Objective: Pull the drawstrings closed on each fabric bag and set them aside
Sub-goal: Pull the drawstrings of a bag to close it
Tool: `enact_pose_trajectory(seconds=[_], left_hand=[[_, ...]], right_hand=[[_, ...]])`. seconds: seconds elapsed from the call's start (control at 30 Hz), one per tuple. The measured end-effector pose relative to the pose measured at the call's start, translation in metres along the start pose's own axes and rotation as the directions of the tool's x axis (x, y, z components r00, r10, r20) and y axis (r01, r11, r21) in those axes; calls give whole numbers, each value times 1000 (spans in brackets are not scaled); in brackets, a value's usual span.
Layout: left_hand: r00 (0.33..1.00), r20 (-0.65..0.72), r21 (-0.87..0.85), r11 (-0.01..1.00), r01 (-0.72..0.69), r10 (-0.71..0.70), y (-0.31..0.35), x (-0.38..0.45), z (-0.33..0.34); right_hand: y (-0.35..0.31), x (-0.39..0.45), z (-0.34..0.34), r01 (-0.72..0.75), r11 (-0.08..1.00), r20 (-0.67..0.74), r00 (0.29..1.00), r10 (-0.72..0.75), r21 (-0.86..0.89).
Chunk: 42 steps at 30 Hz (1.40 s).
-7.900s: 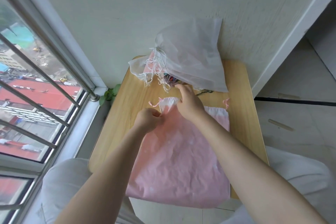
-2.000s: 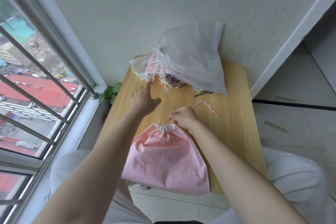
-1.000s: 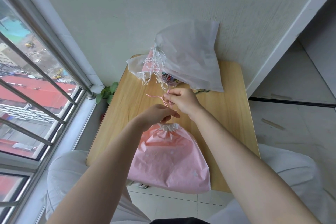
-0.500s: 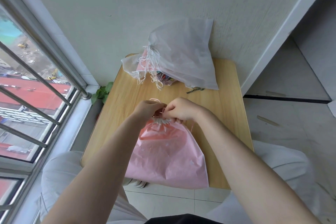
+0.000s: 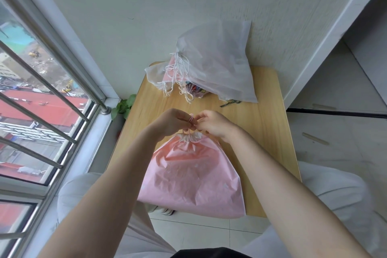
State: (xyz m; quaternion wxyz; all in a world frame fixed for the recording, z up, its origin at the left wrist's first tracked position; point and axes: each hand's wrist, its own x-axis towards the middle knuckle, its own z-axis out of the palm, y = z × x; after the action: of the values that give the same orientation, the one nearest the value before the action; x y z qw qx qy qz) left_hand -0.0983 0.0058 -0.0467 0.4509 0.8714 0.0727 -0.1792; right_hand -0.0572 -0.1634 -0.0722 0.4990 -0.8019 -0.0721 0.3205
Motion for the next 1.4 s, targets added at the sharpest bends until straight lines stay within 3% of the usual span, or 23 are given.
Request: enact_pose_trajectory(seconds=[0.17,0.3,0.43,0.57,0.97,1.13,1.3,1.4], left_hand=[[998,-56,25,1000,-3,5,-3,0,-1],[995,-97,-44,999,-19,15,-7,-4,2],[987,-157,-101,994,-38,22,-11,-6,7],[973,-226,-192,978,-78,34,-10,-8,9],[981,-194,-336,940,-51,-16,-10,-8,17],[971,-220,-462,887,-17,-96,-10,-7,22],[969,-203,-518,855,13,-138,-11,-6,26],[974,-168,-555,831,35,-153,-14,-7,26]], right_hand=[[1,4,11,-51,945,57,998,34,323],[4,9,9,-114,905,141,988,60,410],[6,9,6,-121,926,190,980,54,359],[6,11,11,-74,977,104,993,54,202],[1,16,21,-22,999,64,998,24,-38],[2,9,9,3,998,120,993,-10,65],[14,8,-12,-123,970,231,970,72,211],[17,8,-19,-113,964,192,979,67,242]])
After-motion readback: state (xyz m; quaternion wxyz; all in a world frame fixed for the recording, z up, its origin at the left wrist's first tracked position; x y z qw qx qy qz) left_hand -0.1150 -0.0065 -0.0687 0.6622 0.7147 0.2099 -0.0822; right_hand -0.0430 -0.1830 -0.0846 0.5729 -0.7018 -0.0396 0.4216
